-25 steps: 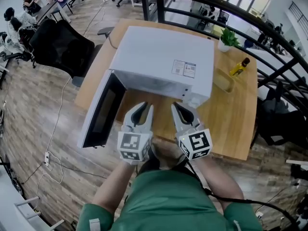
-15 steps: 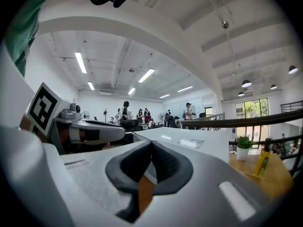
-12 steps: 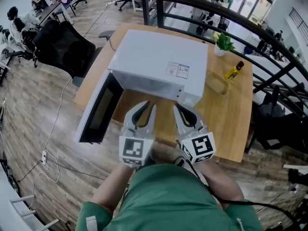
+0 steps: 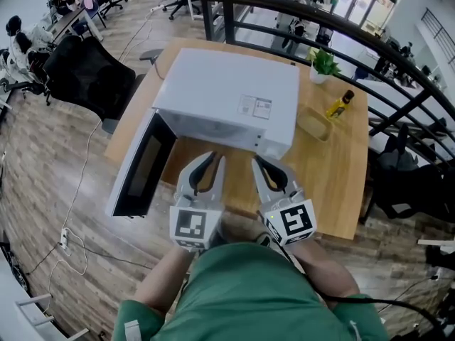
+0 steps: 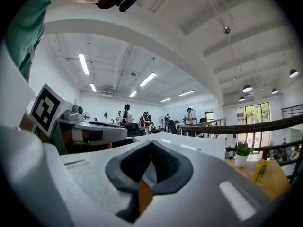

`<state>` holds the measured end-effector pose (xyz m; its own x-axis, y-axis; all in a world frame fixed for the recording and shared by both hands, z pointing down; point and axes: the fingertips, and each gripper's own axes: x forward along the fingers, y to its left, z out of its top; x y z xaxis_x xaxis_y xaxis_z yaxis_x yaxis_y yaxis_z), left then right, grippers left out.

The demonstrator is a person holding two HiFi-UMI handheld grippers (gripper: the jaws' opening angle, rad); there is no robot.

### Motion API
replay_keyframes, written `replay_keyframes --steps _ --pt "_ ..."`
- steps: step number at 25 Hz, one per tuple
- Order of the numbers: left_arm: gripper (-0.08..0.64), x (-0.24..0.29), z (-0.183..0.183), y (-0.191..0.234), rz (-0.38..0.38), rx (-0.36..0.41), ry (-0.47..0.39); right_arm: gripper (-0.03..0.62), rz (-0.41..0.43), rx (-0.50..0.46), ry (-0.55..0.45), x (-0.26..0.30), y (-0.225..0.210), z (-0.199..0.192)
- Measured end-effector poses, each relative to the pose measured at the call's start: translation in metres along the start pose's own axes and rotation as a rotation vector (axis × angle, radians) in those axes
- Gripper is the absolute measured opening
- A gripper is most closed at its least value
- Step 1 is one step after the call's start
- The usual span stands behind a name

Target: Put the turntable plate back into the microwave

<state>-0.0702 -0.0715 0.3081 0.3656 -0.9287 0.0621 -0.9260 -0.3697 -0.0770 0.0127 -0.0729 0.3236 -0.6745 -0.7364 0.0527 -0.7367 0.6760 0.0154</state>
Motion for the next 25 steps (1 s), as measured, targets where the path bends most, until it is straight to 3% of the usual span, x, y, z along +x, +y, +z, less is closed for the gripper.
replay_keyframes --steps 25 --pt "0.055 0.003 -0.018 0.021 0.024 -0.035 0.022 0.003 -0.052 -0.001 -0.016 0.005 -0.013 0.002"
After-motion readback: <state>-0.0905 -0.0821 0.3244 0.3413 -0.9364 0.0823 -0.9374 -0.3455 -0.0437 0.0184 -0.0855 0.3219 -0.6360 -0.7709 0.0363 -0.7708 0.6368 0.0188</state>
